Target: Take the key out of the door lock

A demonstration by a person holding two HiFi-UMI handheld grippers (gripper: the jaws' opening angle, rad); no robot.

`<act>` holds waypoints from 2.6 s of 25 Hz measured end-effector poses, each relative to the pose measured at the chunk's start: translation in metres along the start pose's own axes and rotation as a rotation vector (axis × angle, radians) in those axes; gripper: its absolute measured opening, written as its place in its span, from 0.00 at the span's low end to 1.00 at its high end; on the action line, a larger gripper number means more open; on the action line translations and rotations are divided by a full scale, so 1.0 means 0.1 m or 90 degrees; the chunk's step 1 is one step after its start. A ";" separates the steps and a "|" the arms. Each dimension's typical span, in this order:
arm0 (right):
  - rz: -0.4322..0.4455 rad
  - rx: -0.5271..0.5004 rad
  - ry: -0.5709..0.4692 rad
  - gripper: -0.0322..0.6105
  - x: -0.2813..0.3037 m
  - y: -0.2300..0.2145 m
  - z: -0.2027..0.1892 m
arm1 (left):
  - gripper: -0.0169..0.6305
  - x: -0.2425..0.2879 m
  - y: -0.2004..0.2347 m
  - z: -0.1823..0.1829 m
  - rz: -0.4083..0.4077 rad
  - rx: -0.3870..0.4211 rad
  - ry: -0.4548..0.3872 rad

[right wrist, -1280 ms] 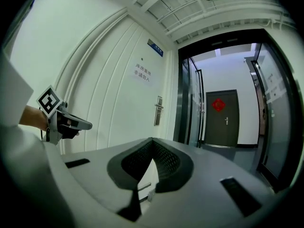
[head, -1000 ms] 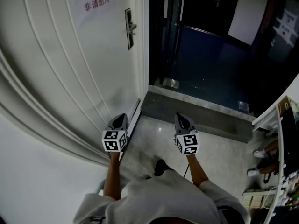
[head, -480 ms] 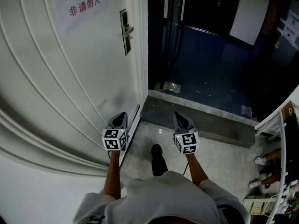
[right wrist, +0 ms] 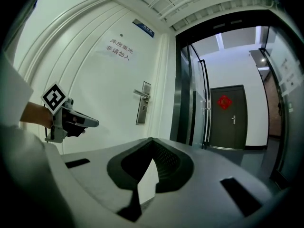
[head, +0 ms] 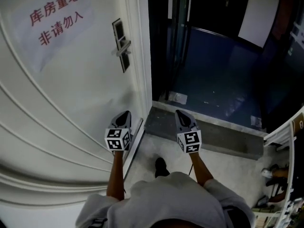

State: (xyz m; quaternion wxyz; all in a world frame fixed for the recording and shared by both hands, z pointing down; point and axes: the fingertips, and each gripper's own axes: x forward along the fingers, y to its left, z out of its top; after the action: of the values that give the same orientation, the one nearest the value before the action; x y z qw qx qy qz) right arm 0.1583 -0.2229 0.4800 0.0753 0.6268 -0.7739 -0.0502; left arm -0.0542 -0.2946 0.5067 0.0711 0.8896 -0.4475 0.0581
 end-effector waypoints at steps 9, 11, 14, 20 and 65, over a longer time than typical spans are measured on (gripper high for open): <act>0.014 -0.011 -0.029 0.09 1.23 -0.70 0.28 | 0.05 1.19 0.42 0.56 0.012 0.013 -0.017; 0.015 -0.011 -0.032 0.09 1.46 -0.85 0.30 | 0.05 1.43 0.47 0.66 0.012 0.019 -0.021; 0.022 -0.013 -0.033 0.09 1.76 -1.01 0.29 | 0.05 1.74 0.54 0.74 0.015 0.022 -0.025; 0.043 -0.013 -0.023 0.09 2.18 -1.18 0.17 | 0.05 2.14 0.65 0.71 0.026 0.013 -0.015; 0.211 -0.199 -0.062 0.09 3.00 0.37 0.64 | 0.05 1.35 1.22 0.51 0.094 -0.008 -0.004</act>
State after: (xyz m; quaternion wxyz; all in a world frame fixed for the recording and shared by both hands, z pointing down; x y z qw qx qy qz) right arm 0.0502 -0.5095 0.4397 0.1414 0.4687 -0.8518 -0.1863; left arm -0.0701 -0.4815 0.4881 0.0711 0.8540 -0.5122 0.0575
